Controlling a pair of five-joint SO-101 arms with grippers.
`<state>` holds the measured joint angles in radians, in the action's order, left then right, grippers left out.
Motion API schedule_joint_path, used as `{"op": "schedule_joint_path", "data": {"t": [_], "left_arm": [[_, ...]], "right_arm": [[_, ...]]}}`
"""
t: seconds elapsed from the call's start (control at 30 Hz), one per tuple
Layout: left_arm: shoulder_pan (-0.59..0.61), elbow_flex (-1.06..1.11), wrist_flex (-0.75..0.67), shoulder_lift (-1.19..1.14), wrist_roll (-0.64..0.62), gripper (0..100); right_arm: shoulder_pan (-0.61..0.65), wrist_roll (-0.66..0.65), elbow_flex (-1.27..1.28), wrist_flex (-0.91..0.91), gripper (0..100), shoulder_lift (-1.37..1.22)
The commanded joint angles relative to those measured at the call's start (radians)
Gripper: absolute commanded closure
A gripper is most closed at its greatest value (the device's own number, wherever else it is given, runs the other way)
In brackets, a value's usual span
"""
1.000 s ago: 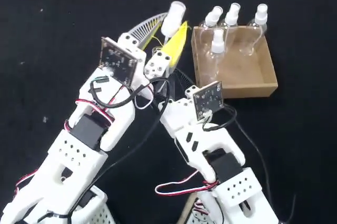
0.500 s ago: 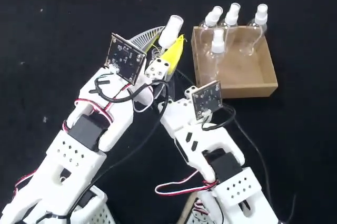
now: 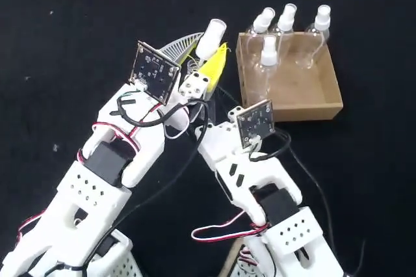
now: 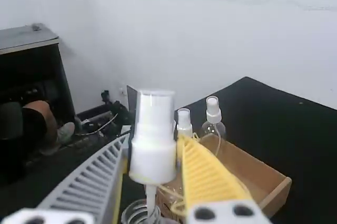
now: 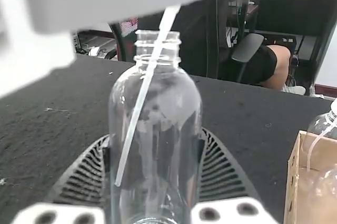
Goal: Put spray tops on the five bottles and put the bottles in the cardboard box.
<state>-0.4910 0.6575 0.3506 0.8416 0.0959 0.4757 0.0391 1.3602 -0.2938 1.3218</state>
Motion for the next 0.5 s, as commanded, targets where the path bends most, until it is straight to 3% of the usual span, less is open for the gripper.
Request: {"op": "schedule_joint_path", "data": {"t": [0.0,0.13,0.3,0.47], "left_arm": [[-0.01,-0.004,0.012,0.014,0.003,97],[0.042,-0.004,-0.035,0.014,-0.057,90],[0.114,0.061,-0.114,0.014,-0.361,79],[0.124,0.094,-0.114,0.017,-0.396,70]], "right_arm": [[0.002,-0.003,-0.012,0.029,98.7,0.027],[0.002,-0.003,-0.012,0.029,98.7,0.027],[0.002,-0.003,-0.012,0.029,98.7,0.027],[0.002,-0.003,-0.012,0.029,98.7,0.027]]}}
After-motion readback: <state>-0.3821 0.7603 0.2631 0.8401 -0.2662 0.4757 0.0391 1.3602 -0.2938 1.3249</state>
